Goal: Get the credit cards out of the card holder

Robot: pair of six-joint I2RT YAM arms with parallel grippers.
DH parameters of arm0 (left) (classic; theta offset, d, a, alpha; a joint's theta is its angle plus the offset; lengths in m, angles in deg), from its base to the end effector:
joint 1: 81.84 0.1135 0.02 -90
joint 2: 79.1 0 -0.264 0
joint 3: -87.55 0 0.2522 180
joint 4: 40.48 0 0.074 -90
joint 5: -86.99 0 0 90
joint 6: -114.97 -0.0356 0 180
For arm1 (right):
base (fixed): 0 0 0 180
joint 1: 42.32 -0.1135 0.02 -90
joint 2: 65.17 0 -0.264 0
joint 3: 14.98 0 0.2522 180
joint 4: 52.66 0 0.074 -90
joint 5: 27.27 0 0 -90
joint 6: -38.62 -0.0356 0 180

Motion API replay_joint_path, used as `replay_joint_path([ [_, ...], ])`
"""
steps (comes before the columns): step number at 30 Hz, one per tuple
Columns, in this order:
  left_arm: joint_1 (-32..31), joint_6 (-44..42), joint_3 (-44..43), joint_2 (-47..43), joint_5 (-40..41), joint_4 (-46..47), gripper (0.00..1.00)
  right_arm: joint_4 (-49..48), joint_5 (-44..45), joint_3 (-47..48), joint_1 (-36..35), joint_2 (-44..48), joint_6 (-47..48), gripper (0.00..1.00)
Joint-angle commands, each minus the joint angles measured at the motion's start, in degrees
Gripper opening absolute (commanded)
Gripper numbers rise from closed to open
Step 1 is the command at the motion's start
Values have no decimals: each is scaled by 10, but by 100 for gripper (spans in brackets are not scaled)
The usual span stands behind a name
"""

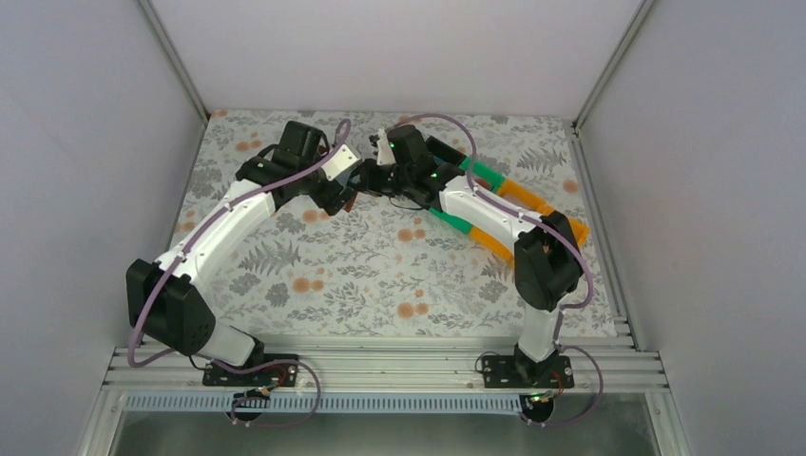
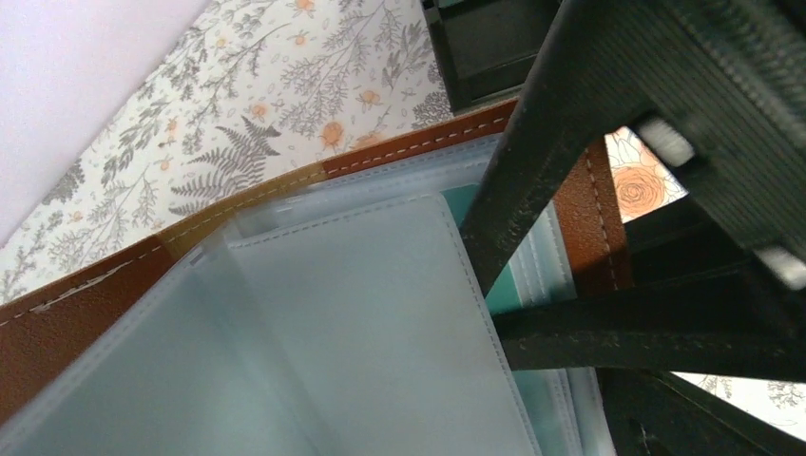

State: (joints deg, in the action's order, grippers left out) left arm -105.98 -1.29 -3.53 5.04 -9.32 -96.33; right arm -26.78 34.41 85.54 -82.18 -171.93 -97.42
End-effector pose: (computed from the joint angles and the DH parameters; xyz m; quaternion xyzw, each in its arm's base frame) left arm 0.2861 -0.1325 0.3242 0.4156 0.8378 -0.0450 0.3513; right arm 0.3239 0.2924 0.2829 -0.0725 0.8537 0.4764 0.1976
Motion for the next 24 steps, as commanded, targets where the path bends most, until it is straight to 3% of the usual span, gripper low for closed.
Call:
replay_joint_path([
  [1,0,4,22,-7,62,36,100,-43,-27,6,-1,30,-3,4],
  [4,1,-5,36,-2,158,67,100,-38,-35,6,-3,31,3,4],
  [6,4,-10,34,-7,150,62,100,-30,-31,6,-2,35,9,4],
  [12,24,-50,-16,-32,-118,-35,100,-17,-31,7,-1,31,19,4],
  [15,29,-60,-34,-31,-180,-66,100,-18,-32,7,-1,29,19,4],
  [18,47,-52,-46,-28,-174,-63,100,-16,-32,7,-1,30,22,4],
  [24,55,-27,-35,-12,-52,-21,100,-15,-31,8,-1,34,24,4],
])
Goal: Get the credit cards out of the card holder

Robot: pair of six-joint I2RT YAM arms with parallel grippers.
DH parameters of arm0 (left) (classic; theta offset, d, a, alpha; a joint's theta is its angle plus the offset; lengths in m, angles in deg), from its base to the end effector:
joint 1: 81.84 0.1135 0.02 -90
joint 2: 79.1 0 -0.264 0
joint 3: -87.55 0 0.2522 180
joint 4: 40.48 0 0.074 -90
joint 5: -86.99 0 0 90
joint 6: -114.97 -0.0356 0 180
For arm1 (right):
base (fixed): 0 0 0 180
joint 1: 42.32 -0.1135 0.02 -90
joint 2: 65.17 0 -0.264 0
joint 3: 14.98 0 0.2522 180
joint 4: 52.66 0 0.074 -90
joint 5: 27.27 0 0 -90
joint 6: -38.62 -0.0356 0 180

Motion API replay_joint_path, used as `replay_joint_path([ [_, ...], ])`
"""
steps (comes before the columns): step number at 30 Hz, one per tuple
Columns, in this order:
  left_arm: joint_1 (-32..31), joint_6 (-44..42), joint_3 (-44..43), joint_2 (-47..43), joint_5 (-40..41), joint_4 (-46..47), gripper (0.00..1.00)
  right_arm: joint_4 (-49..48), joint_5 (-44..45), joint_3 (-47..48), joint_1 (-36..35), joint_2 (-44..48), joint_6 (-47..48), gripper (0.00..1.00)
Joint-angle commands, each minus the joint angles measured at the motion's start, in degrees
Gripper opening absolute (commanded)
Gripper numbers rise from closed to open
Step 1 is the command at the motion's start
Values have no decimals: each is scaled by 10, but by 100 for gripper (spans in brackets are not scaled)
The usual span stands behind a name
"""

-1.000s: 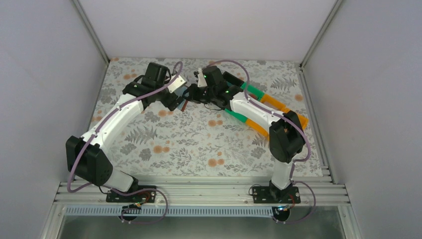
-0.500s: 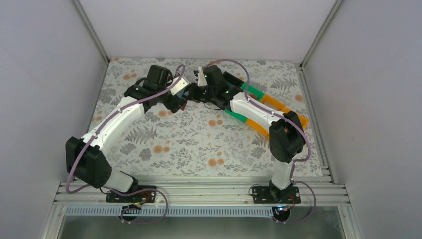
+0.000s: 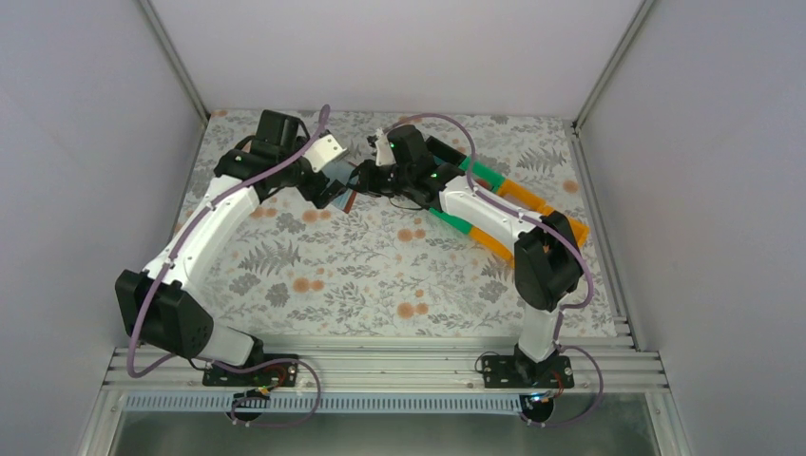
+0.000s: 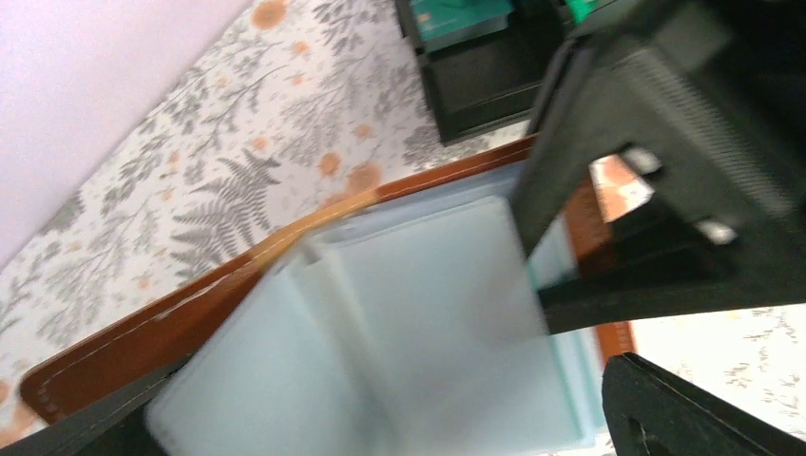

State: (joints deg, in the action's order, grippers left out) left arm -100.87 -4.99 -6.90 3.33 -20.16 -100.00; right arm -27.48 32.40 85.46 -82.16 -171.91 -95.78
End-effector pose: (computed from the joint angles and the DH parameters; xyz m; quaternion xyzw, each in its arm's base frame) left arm 0.2848 -0.1093 0.3481 0.4313 0.8162 -0.1042 0.3700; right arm 0.3233 0.2931 0.2839 -0.0943 0.8465 0.4857 0.1969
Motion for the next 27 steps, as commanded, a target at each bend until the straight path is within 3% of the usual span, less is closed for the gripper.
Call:
replay_joint_path([
  [1,4,10,2,9,62,16,100,-9,-11,10,-2,34,7,4],
  [11,2,19,20,26,42,33,100,-10,-15,13,-2,33,8,4],
  [21,10,27,51,31,201,105,100,2,-25,9,-2,38,21,4],
  [27,71,35,47,50,163,106,100,30,-32,1,-2,49,42,4],
])
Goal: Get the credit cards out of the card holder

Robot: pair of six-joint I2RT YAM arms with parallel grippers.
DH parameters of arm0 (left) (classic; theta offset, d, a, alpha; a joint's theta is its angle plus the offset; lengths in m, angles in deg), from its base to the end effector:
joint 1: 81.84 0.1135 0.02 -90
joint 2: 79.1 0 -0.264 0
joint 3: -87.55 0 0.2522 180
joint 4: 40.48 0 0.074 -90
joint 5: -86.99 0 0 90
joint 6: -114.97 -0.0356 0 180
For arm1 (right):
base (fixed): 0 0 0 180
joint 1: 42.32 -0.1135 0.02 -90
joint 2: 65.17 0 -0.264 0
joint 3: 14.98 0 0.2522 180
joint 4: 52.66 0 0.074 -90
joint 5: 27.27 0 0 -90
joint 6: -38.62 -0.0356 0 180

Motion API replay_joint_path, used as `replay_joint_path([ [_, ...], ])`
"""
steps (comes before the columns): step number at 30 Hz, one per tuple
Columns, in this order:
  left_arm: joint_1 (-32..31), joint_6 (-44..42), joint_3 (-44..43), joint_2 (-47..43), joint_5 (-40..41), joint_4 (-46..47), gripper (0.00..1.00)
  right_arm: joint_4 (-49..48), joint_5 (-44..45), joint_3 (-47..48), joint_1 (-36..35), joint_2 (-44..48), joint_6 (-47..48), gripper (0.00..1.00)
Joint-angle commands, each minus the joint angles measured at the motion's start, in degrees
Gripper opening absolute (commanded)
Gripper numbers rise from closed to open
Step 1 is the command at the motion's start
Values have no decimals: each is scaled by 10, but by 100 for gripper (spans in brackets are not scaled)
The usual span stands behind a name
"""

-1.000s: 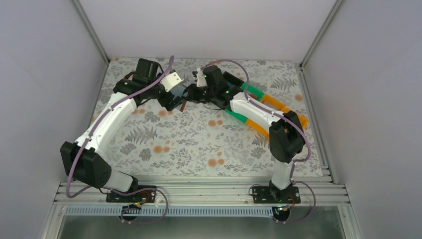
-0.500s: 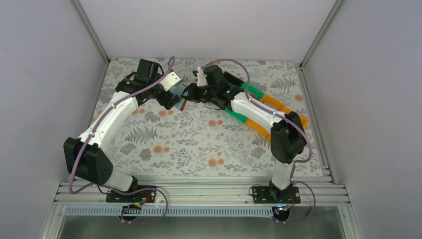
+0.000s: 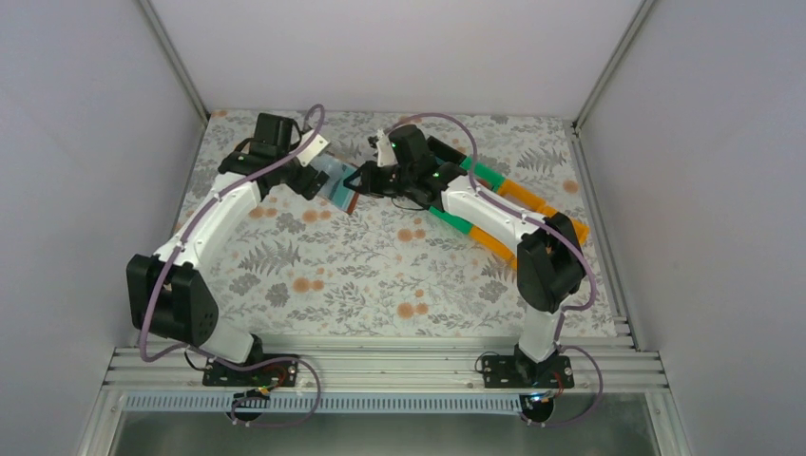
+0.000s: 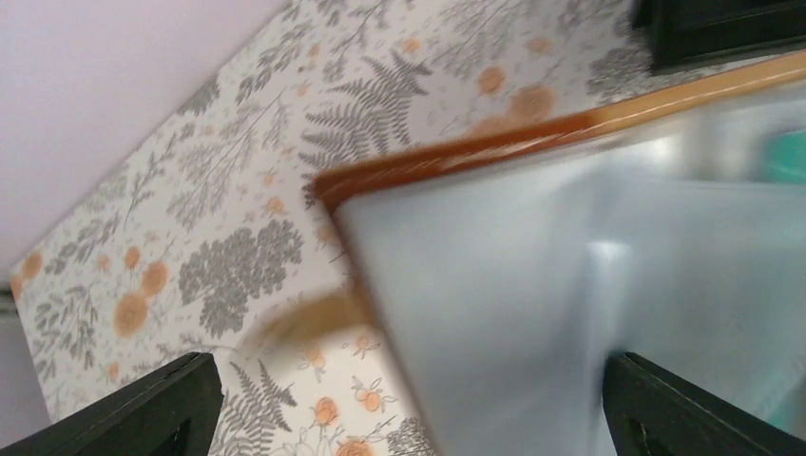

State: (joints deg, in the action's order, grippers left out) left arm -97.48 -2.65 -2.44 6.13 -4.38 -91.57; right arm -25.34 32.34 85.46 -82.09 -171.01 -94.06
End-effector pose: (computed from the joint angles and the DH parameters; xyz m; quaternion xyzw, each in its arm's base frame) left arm 0.3128 -0.0885 0.3182 0.3463 0.8612 0.0278 0.3710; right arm 0.3199 0.2897 0.2871 -0.1041 0.8499 0.4778 0.1963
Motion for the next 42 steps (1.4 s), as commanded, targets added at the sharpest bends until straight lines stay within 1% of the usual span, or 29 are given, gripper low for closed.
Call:
replay_joint_path([
  [1,46,13,2,25,-7,22,100,13,-30,-3,-3,42,28,4],
  [4,66,16,3,31,-45,17,100,34,-15,-8,-3,43,37,4],
  [9,98,17,9,49,-85,22,100,70,25,-7,-4,42,50,4],
  [12,119,17,7,53,-109,19,100,125,91,20,-4,25,67,4],
  [14,127,15,8,36,-136,12,100,153,128,37,-6,14,76,4],
  [15,126,14,9,24,-155,6,100,152,131,38,-6,12,74,4],
  [17,121,14,11,-10,-202,-13,100,129,118,35,-5,8,65,4],
  [18,112,11,11,-25,-214,-24,100,112,104,34,-5,4,57,4],
  [19,100,10,12,-41,-208,-32,100,99,93,37,-5,-1,49,4],
  [22,45,27,5,-63,-133,-44,100,76,75,54,-5,-18,31,4],
  [25,-8,39,-7,-52,-76,-54,100,61,68,64,-5,-28,19,4],
  [28,-37,54,-4,-40,-31,-38,100,50,65,62,-5,-27,10,4],
  [33,-70,60,0,-19,-13,-23,100,42,56,58,-5,-29,5,4],
  [38,-76,63,-2,6,-10,-10,100,28,43,51,-5,-26,-2,4],
  [42,-76,64,-7,9,-23,-4,100,29,40,51,-5,-24,0,4],
])
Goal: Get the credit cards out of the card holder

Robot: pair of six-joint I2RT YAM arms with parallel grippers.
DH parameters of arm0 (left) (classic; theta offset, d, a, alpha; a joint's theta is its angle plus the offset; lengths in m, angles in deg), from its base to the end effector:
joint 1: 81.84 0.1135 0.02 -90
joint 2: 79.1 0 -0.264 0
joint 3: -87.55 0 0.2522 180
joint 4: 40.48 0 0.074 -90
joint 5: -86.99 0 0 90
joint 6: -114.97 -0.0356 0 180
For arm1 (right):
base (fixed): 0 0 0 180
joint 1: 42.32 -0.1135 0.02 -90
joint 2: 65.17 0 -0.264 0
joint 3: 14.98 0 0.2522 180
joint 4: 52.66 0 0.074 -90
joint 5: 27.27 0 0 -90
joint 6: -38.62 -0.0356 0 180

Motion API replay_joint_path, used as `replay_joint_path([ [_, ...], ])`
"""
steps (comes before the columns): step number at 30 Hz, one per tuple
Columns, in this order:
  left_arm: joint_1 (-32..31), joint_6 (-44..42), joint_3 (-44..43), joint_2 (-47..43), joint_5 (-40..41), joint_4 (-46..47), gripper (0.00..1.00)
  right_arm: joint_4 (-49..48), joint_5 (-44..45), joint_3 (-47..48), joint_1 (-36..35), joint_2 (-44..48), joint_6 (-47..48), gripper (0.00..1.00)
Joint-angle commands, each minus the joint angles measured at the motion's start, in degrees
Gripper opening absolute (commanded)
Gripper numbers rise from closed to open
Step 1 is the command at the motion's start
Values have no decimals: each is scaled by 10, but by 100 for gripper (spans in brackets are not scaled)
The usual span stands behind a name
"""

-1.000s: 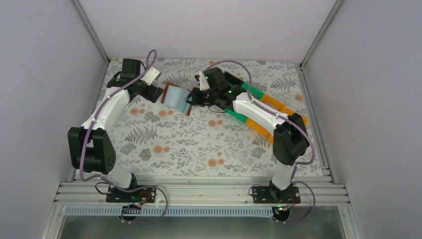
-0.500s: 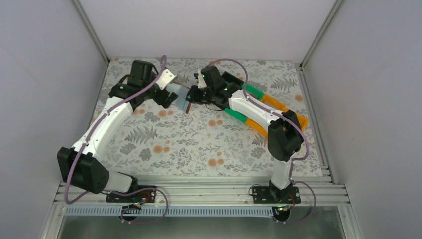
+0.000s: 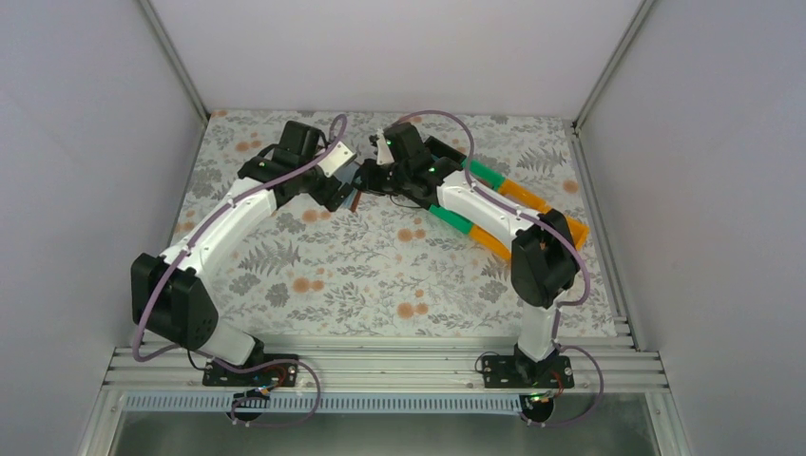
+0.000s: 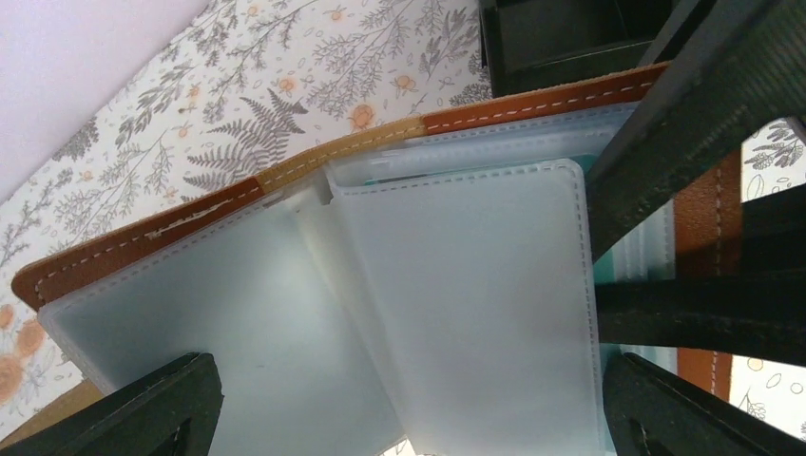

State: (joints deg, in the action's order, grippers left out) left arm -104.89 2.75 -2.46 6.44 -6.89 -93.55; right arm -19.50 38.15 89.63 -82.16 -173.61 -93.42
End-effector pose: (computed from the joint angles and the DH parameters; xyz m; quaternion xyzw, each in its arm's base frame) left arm 0.2966 -0.1288 0.3142 0.3709 0.8583 -0.0342 0.3530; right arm 0.3284 0.2933 0.2831 -0.0782 0.8760 0.4296 0.2046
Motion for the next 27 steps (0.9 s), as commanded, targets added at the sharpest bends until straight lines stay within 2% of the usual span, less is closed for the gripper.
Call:
replay_joint_path([
  [1,-1,9,-6,8,7,19,100,-30,-19,9,-4,2,-6,4],
  [9,0,-7,15,13,108,63,100,-29,-27,5,-5,11,-2,4],
  [11,10,-11,16,13,110,68,100,-26,-29,4,-6,14,1,4],
  [18,79,-7,-11,23,-49,36,100,-20,-40,3,-5,27,23,4],
  [23,104,-25,-6,3,-95,17,100,-10,-42,-15,-5,53,56,4],
  [27,124,-53,-12,-17,-176,-21,100,-3,-65,-18,-5,69,100,4],
])
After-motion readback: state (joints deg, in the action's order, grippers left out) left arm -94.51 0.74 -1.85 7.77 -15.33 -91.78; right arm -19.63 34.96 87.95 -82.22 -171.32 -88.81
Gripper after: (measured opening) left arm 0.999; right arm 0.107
